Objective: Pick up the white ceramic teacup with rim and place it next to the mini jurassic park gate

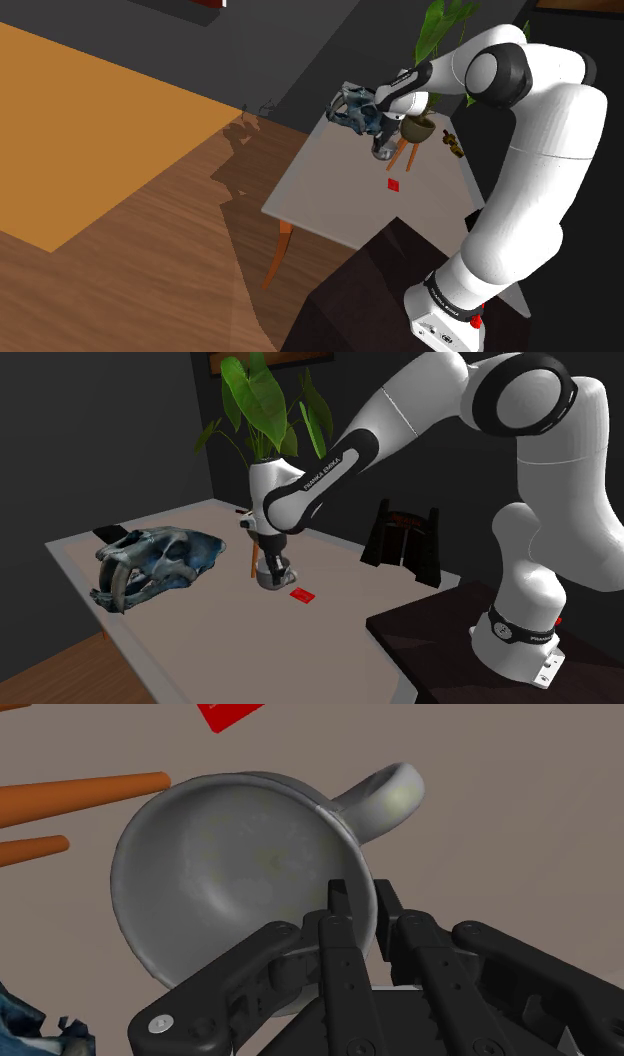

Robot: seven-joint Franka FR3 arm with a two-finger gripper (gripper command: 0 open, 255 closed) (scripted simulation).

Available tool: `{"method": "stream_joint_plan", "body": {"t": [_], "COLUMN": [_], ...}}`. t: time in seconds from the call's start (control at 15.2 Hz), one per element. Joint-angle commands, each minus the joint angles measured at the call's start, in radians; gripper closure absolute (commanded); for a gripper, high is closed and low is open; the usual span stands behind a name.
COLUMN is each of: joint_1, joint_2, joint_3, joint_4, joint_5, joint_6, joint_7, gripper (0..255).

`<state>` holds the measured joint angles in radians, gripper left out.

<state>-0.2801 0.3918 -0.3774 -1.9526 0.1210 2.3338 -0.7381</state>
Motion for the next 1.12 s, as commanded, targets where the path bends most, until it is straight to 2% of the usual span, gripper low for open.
{"method": "stream_joint_plan", "body": {"t": [0.0,1.06], "joint_1": [0.004,0.023], "joint_2": [-0.02,-0.133], "joint_3": [-0.005,-0.029], "joint_4": [0.0,0.077], "joint_5": [-0.009,-0.065], "joint_6": [-0.019,-0.201], "joint_7": [0.005,0.034], "gripper": [255,255]}}
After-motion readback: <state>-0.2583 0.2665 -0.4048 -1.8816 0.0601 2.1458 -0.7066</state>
